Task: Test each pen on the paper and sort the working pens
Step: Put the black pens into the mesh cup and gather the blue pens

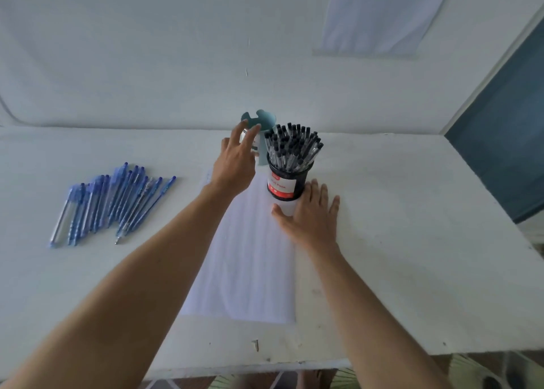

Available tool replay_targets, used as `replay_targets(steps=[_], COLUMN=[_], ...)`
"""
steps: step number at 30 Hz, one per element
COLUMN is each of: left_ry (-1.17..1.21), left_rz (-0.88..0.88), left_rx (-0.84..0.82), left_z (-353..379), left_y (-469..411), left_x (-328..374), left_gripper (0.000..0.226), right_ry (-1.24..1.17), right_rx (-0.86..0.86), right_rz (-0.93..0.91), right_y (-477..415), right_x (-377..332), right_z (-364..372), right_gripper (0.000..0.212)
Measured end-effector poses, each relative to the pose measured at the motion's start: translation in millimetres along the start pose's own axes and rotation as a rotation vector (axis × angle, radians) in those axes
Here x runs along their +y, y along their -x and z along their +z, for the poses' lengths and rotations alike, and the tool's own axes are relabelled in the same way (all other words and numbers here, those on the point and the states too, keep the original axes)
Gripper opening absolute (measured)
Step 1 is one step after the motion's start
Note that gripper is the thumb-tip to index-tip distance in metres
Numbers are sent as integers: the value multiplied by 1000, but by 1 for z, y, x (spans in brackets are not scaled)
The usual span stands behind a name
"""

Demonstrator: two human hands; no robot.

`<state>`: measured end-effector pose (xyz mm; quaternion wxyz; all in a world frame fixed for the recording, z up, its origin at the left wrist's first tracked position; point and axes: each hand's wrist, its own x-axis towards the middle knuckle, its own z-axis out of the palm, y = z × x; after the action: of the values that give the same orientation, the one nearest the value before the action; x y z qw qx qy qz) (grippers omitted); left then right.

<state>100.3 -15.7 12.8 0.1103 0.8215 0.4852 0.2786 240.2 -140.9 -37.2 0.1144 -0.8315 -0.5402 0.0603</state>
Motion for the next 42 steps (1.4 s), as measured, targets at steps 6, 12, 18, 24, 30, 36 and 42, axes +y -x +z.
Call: replay_targets(steps=[6, 12, 18, 24, 30, 36, 42], left_ry=[155, 113, 107, 56, 36, 165, 114], left_rz=[52, 70, 61, 131, 159, 108, -231], left_rx=[198, 306, 315, 291, 268, 252, 393], left_z=[-7, -26, -46, -57, -58, -69, -85], left_y=[2, 38, 85, 113, 126, 135, 139], left_x=[-12, -21, -25, -29, -37, -45, -84], left_gripper=[18, 17, 23, 29, 27, 44, 24], right_ry=[-6, -46, -298, -557, -405, -295, -372], right_rx=[4, -8, 43, 412, -27, -60, 205], right_rz=[12, 38, 136, 20, -338, -375, -371], right_y=[1, 1, 14, 48, 44, 37, 43], right_x=[-2, -5, -18, -48, -64, -71, -72], right_z=[-3, -6, -11, -5, 4, 5, 14], right_gripper=[102, 103, 97, 43, 63, 59, 42])
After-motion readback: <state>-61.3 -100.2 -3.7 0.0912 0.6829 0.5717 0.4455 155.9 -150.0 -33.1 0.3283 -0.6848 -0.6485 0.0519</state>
